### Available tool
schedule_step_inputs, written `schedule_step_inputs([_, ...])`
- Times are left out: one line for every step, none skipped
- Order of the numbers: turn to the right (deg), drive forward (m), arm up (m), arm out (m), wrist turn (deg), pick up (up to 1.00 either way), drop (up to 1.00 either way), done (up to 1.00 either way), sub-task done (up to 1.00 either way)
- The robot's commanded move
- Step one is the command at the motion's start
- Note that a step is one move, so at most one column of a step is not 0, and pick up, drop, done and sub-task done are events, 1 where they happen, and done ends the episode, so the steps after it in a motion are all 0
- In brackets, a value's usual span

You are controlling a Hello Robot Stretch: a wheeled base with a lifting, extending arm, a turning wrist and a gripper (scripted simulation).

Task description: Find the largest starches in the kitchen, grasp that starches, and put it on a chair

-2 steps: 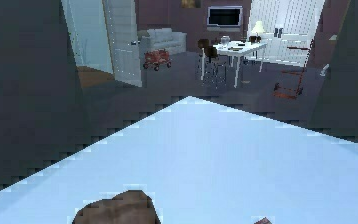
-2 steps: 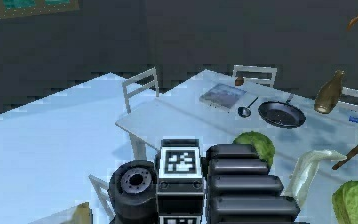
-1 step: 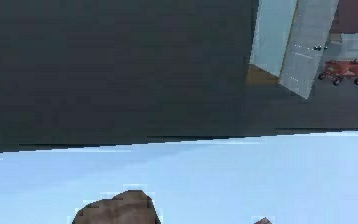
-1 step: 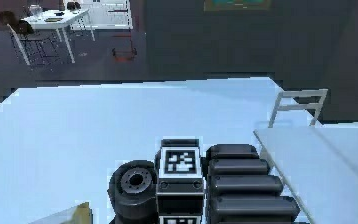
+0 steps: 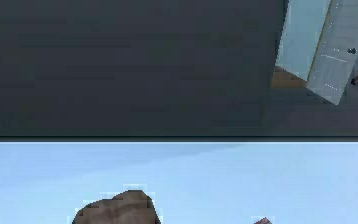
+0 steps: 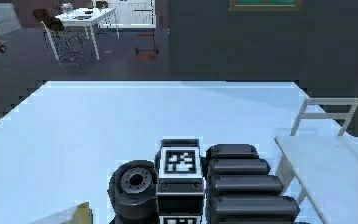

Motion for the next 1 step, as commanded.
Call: schedule_step_inputs([0.0, 0.3, 0.0, 0.0, 0.0, 0.0, 0.0, 0.0, 0.0])
